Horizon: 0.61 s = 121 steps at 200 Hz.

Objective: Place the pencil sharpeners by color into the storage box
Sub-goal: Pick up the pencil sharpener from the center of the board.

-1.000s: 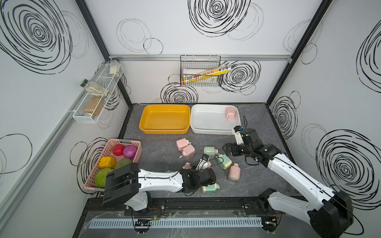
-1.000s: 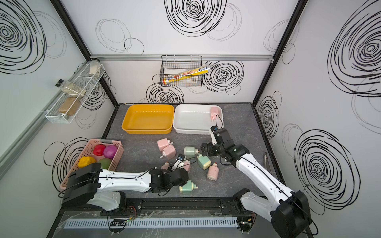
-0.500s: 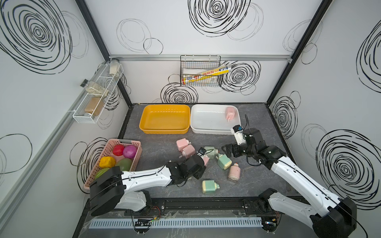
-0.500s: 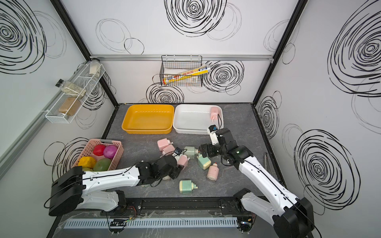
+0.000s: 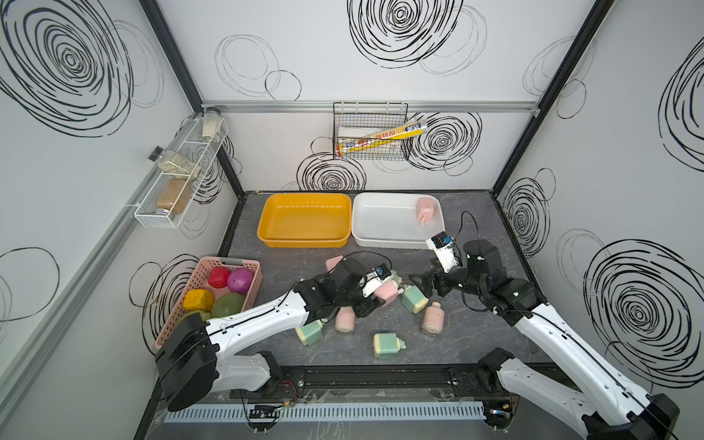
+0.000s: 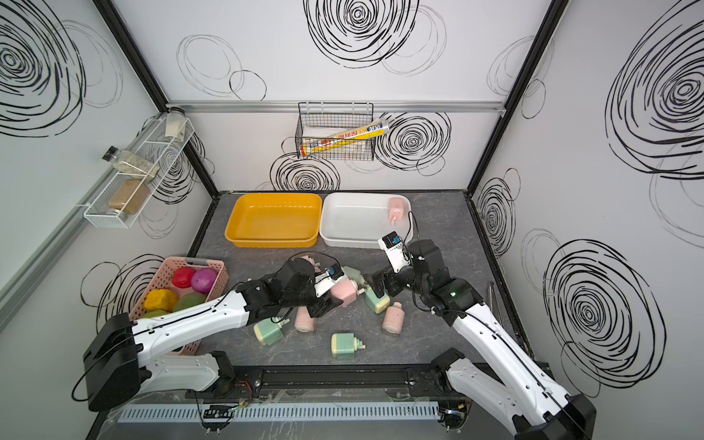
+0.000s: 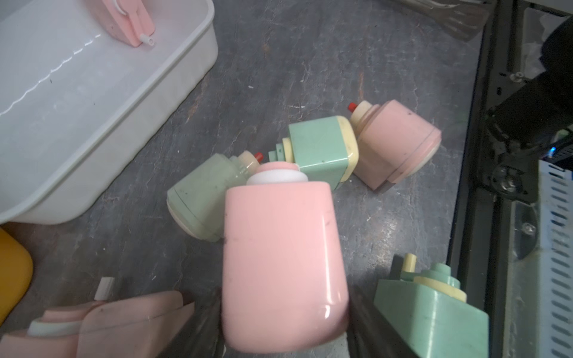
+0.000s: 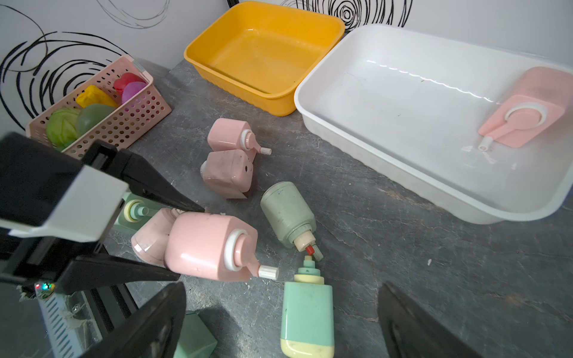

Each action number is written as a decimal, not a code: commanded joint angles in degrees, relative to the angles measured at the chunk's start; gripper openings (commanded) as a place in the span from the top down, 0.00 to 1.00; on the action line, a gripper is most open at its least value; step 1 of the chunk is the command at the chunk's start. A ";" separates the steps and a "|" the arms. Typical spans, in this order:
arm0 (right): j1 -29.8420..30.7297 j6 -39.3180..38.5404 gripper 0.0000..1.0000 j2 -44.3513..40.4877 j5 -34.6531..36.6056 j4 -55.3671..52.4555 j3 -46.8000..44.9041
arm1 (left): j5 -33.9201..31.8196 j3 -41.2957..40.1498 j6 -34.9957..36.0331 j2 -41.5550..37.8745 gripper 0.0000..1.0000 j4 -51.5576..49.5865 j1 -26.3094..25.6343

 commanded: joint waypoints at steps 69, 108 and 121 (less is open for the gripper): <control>1.70 -21.80 0.02 -3.26 -19.70 -8.58 3.38 | 19.02 10.24 30.12 -4.36 0.98 -17.76 6.03; 4.91 -33.57 0.03 -1.78 -22.00 -11.99 5.67 | 22.13 12.18 32.48 -4.65 1.00 -18.01 5.88; 7.25 -36.70 0.03 -0.93 -20.54 -13.20 6.70 | 22.90 12.16 32.91 -4.94 1.00 -17.93 5.91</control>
